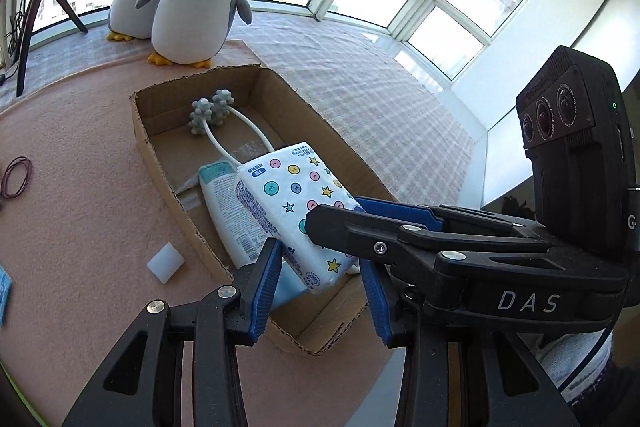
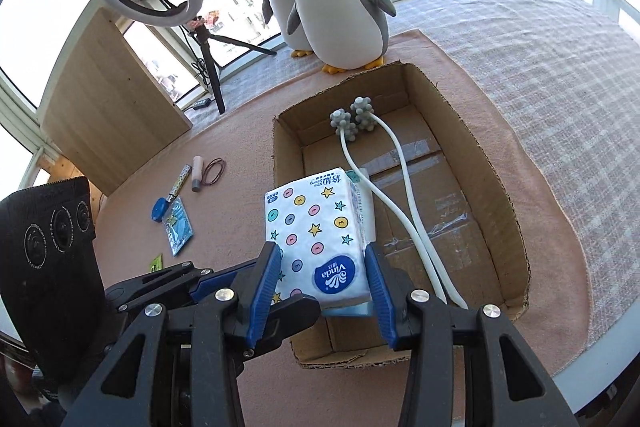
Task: Organize objects
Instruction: 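Carry the tissue pack into the box and lower it, then move the right tool to the white foam block while the left tool moves to the rubber bands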
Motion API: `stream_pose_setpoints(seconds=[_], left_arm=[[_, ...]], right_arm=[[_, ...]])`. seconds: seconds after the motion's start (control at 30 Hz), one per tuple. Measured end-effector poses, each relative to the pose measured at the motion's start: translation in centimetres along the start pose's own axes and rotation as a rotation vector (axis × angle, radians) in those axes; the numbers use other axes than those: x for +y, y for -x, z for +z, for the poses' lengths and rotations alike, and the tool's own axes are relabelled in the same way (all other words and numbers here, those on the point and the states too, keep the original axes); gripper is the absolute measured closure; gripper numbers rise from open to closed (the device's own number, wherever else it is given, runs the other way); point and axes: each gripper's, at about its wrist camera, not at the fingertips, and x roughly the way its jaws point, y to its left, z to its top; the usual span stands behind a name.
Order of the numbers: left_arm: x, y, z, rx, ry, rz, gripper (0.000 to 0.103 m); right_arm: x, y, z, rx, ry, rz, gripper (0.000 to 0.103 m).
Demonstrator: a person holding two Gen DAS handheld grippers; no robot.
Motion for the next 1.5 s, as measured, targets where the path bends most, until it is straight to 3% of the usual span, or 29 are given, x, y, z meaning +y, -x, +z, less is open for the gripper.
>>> stream_pose_setpoints(seconds=[0.37,0.43,0.5,0.77,0.9,1.17,1.5], left_arm=[[-1.6,-1.7,0.5,0.024,-0.028,-0.031,0.06],[-1.5,-1.9,0.4,0.028,-0.015,-0.04,0.056],[-1.2,-2.0,0.3,0.028,0.004,-0.046,0.04],[0.0,-0.8,-0.5,0.026,-0.008,-0.011,0.04],[2.3,1.2,-1.4,0.003,0.032,0.006,0.04],[9.3,5.8,-3.5,-0.024,0.121,0.126,0.04],[16.8,9.1,-3.1,-0.058,0.213,0.201,0.041]], right_arm=[[-2.0,1.2,0.1,-0.017,-0.032,-0.019,0.063],[-2.3,1.2,0.1,-0.012,-0.038,-0.011,0.062],[-2.6,1.0,0.1,0.003,-0.058,0.014,0.06],[-1.9,0.8,0.0,0.0,-0.061,0.017,0.058],[-0.6,0.7,-0.1,-0.002,-0.04,0.031,0.058],[2.7,0.0,-1.5,0.015,0.009,0.051,0.058],[8.8,-2.0,-5.0,0.065,0.081,0.083,0.058]])
